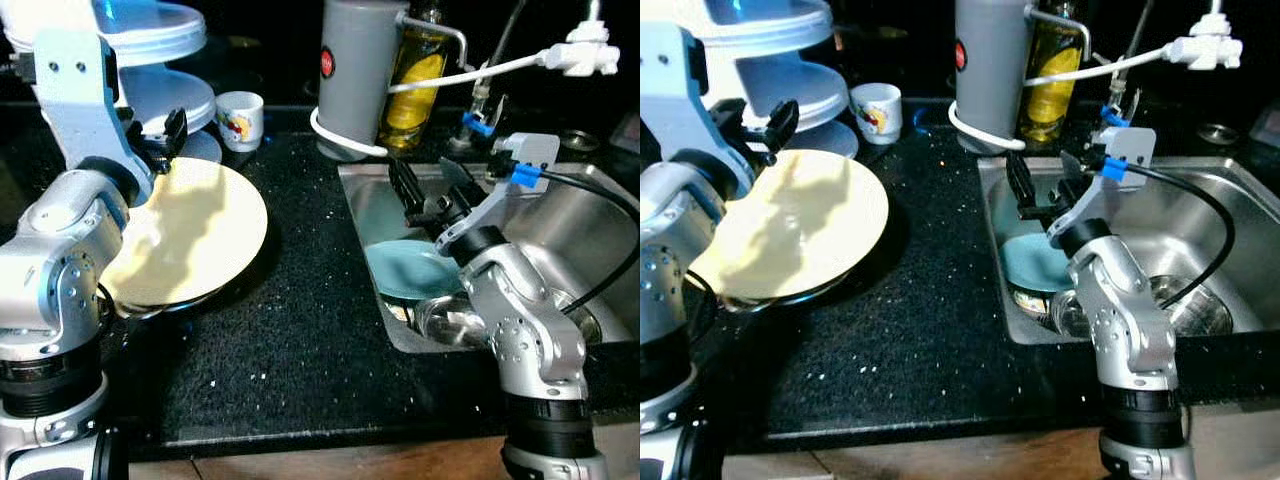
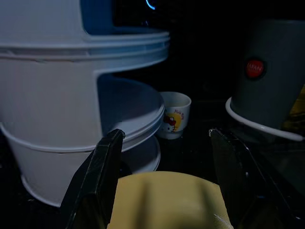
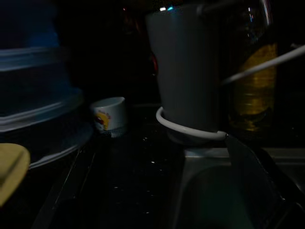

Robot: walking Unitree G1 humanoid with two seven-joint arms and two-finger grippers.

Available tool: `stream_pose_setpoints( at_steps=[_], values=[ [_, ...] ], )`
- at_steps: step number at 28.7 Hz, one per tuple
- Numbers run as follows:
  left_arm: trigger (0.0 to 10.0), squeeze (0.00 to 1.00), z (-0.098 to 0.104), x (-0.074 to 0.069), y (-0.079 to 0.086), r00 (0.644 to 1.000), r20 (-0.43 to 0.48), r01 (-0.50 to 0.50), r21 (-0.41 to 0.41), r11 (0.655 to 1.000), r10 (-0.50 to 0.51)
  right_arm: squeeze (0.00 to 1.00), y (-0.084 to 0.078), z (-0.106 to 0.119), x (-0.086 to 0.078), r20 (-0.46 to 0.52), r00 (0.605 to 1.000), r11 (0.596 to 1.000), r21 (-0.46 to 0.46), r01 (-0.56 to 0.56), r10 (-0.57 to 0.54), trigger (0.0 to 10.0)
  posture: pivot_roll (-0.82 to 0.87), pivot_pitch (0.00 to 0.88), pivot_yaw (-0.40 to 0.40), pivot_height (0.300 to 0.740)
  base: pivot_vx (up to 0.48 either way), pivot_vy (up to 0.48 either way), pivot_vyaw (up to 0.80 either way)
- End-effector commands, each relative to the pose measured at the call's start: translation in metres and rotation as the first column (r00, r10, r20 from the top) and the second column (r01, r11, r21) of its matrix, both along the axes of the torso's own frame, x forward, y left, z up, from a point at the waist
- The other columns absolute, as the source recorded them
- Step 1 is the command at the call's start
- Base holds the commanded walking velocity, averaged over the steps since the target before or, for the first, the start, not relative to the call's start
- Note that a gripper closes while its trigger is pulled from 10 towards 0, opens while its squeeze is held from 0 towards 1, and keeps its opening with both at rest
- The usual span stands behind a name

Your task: Kitchen organization

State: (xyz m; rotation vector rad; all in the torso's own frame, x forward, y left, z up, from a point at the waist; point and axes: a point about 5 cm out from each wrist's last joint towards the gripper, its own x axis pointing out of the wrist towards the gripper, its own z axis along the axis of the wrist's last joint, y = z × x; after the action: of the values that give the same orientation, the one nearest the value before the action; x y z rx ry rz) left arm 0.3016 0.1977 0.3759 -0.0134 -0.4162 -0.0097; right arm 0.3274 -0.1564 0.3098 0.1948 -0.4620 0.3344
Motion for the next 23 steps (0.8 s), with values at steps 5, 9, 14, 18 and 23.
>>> stream_pose_setpoints(
  at_steps=[5, 9, 14, 18, 23],
  values=[
    [10.0, 0.00, 0.0020, -0.0016, -0.0007, 1.000, 0.005, -0.001, 0.015, 1.000, 0.001, 0.00, -0.0026, -0.0012, -0.0006, -0.005, 1.000, 1.000, 0.006, 0.008, -0.008, 10.0, 0.04, 0.210, -0.038, 0.740, 0.000, 0.000, 0.00],
    [10.0, 0.00, 0.0005, -0.0017, 0.0008, 1.000, 0.002, -0.009, 0.006, 1.000, 0.009, 0.00, -0.0023, -0.0012, -0.0005, -0.008, 1.000, 1.000, 0.004, 0.005, -0.005, 10.0, 0.04, 0.211, -0.039, 0.740, 0.000, 0.000, 0.00],
    [10.0, 0.00, 0.0000, -0.0016, 0.0012, 1.000, -0.002, -0.008, 0.001, 1.000, 0.008, 0.00, -0.0017, -0.0014, -0.0002, -0.010, 1.000, 1.000, 0.002, 0.002, -0.002, 10.0, 0.04, 0.212, -0.041, 0.740, 0.000, 0.000, 0.00],
    [10.0, 0.00, -0.0004, -0.0016, 0.0016, 1.000, -0.004, -0.008, -0.004, 1.000, 0.008, 0.00, -0.0015, -0.0018, -0.0002, -0.012, 1.000, 1.000, 0.002, 0.001, -0.001, 10.0, 0.04, 0.212, -0.042, 0.740, 0.000, 0.000, 0.00],
    [10.0, 0.00, -0.0012, -0.0014, 0.0021, 1.000, -0.006, -0.007, -0.011, 1.000, 0.007, 0.00, -0.0014, -0.0022, -0.0002, -0.014, 1.000, 1.000, 0.001, -0.001, 0.001, 10.0, 0.04, 0.212, -0.042, 0.740, 0.000, 0.000, 0.00]
  ],
)
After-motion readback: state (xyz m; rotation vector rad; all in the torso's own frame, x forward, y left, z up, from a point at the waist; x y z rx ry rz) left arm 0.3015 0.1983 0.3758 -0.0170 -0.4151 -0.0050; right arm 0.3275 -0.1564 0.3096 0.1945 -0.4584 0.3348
